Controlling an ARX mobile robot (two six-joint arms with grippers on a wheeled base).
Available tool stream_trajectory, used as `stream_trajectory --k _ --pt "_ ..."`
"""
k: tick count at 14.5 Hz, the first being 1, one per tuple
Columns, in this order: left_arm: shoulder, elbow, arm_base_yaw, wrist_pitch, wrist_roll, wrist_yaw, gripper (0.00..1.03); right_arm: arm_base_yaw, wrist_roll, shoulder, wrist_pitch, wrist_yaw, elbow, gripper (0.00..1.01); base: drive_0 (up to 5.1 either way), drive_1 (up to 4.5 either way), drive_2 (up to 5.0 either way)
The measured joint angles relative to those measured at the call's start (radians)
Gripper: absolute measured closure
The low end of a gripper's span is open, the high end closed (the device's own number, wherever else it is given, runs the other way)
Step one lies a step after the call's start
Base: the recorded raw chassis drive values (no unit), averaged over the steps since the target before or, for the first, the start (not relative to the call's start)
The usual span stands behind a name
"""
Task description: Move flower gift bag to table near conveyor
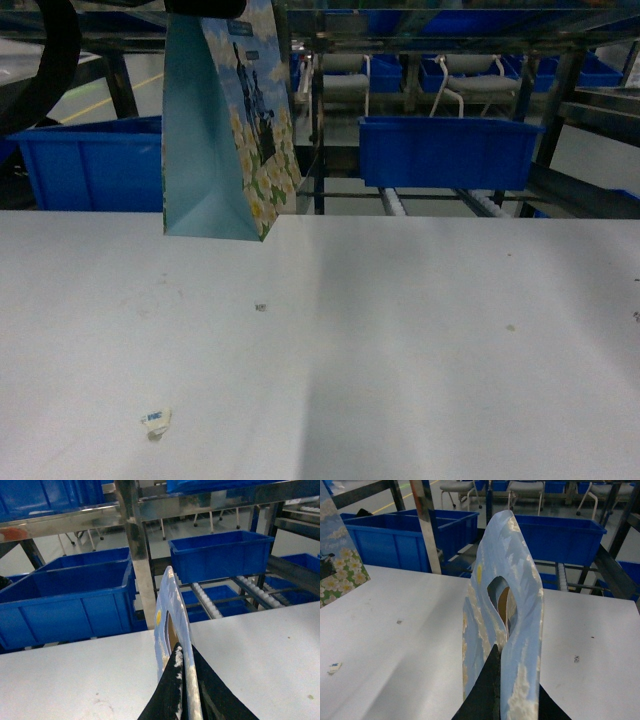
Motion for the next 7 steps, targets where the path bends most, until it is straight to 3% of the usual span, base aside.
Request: stream_trajectory --k 4,7 --pt "-0.006 -0.002 -0.006 0.006 0.0 0.005 1.01 0.0 0.0 -0.009 0.006 0.002 0.0 0.99 0.0 0.0 0.0" --pt "-0.005 -0.002 0.0 -0.002 0.0 -0.003 1.01 0.0 0.0 -0.003 0.003 0.002 0.0 0.99 0.1 4.38 -4.3"
